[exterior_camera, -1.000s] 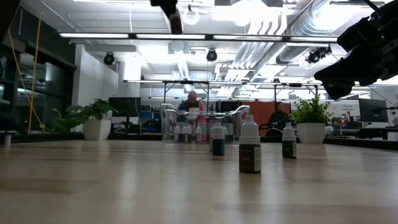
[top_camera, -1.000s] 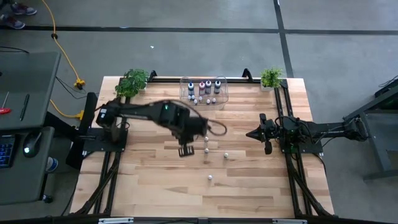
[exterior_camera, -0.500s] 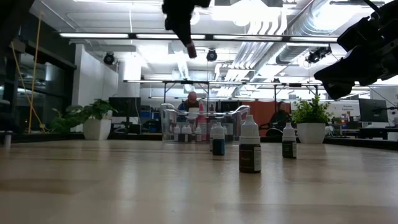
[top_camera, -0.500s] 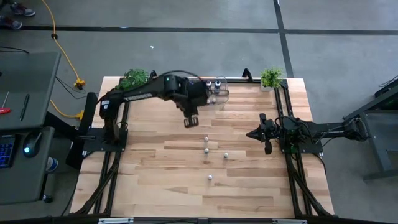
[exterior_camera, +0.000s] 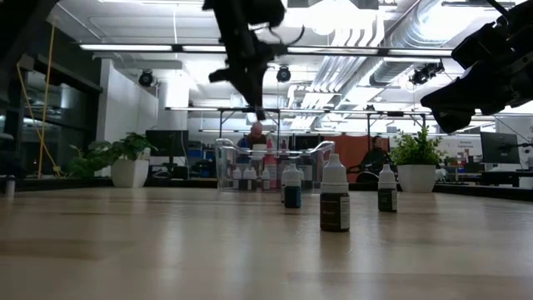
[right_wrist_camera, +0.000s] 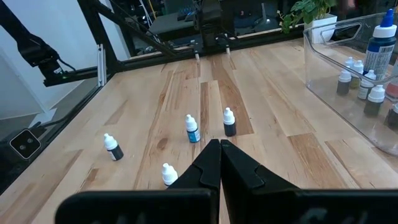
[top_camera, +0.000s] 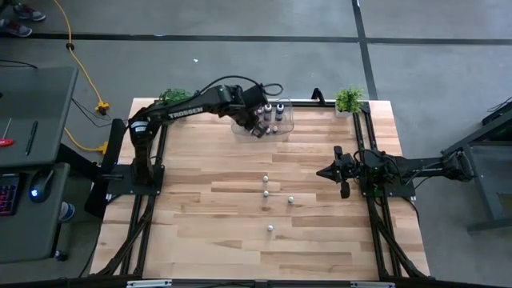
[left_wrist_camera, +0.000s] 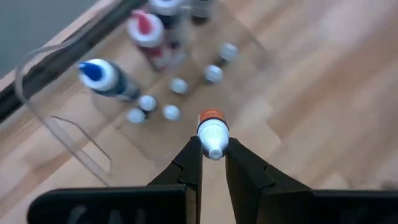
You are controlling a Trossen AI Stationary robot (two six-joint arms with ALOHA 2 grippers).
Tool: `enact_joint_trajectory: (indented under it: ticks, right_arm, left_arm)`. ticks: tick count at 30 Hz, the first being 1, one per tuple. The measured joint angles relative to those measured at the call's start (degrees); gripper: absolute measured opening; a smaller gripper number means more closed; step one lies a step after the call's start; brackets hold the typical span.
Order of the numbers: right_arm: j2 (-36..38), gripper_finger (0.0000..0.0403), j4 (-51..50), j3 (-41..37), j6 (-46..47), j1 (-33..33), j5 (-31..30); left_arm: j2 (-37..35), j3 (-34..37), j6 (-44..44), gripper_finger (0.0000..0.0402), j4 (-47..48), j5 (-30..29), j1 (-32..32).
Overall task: Pick & Place food coloring
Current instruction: Put the small orange food coloring bottle into the transparent bin
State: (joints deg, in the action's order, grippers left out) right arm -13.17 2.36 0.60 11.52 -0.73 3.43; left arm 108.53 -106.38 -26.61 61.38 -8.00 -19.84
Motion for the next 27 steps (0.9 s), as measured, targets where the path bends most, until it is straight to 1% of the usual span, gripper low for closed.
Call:
enact_joint_trajectory:
  ticks: [2,4,8,12,19,24,27]
  right_arm:
    - [0.0,0.0,0.0,-0.01,0.01,0.02,0.0]
    - [0.01,0.0,0.01,-0.02,0.0,0.02,-0.01]
    - [0.02,0.0,-0.08,-0.01,-0.01,0.02,-0.01]
    - [0.02,0.0,-0.05,-0.02,-0.01,0.02,-0.01]
    - [0.02,0.0,-0.13,-0.01,-0.01,0.02,-0.01]
    - [0.04,0.0,-0.04,-0.02,0.01,0.02,-0.01]
    - [0.04,0.0,-0.04,-0.01,0.01,0.01,-0.01]
  left_arm:
    - [1.37,0.24,-3.05,0.004,-1.1,-0.36,-1.05]
    - [3.27,0.02,-5.19,0.004,-1.48,1.11,-1.81]
    - [7.89,-2.79,-8.67,0.004,-1.43,6.13,-2.68]
    - [12.03,-6.8,-11.57,0.004,-0.95,7.24,-2.67]
    - [17.01,-11.1,-16.28,0.004,1.23,4.9,-2.69]
    - [18.15,-11.42,-18.24,0.004,1.92,1.95,-2.69]
    - [18.19,-11.43,-20.0,0.004,3.29,-1.21,-2.71]
